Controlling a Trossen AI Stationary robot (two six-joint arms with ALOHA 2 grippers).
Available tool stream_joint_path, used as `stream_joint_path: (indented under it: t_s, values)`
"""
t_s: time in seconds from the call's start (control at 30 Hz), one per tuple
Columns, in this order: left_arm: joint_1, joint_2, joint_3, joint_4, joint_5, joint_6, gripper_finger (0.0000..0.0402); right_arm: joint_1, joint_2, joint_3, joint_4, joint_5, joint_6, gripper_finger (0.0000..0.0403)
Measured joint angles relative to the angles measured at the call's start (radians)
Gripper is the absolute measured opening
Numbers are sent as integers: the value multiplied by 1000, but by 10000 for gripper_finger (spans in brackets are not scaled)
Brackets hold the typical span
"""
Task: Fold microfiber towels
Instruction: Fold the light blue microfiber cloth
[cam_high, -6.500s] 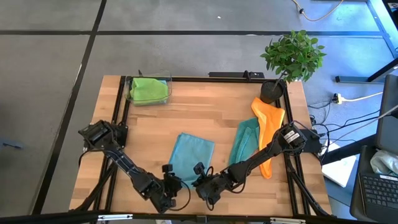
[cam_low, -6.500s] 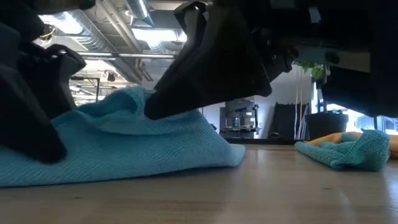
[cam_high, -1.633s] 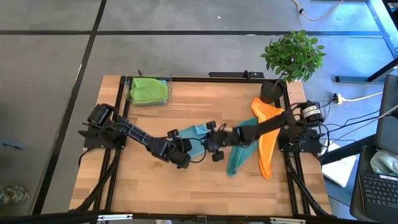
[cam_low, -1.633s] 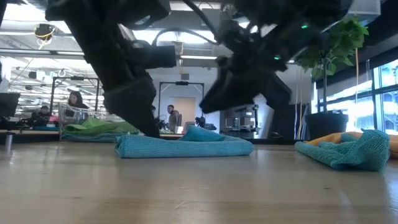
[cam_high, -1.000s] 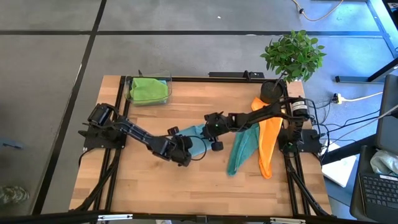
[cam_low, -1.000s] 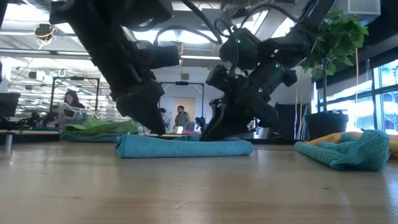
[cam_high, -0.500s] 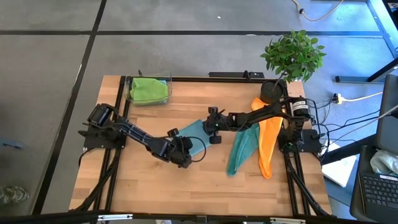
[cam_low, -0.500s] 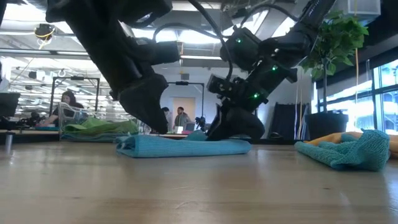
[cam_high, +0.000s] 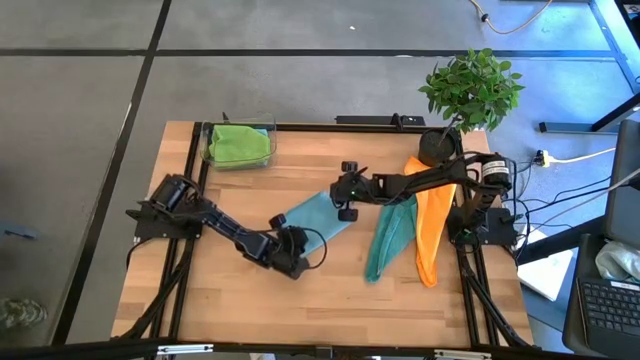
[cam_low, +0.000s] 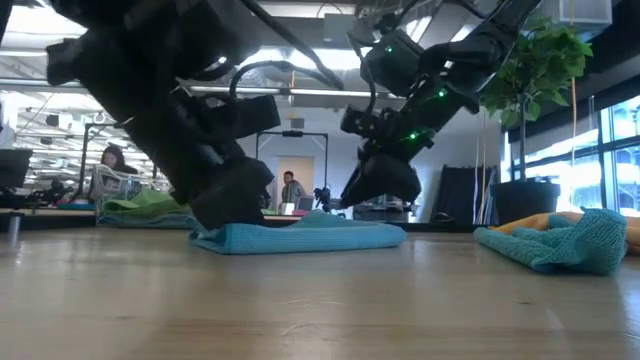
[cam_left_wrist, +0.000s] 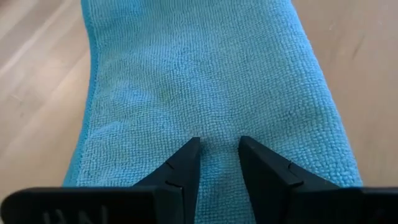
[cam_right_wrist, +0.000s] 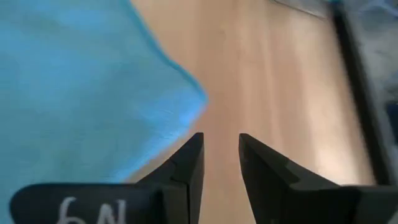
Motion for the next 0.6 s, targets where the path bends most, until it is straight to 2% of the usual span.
stream_joint_path:
  t_s: [0.13,0.33,0.5,0.6]
  values:
    - [-28,-4,-2,-1,-41,37,107,26,0,0,21,-139,6,103]
    - [-47,-4,-2,5,-98,121,108,42,9,0,25,-169,30,103]
    - [-48,-4,-2,22,-149,212,108,8,59,-2,148,-314,6,103]
    - [-35,-4,-2,37,-157,260,108,-17,93,-2,188,-318,-3,103]
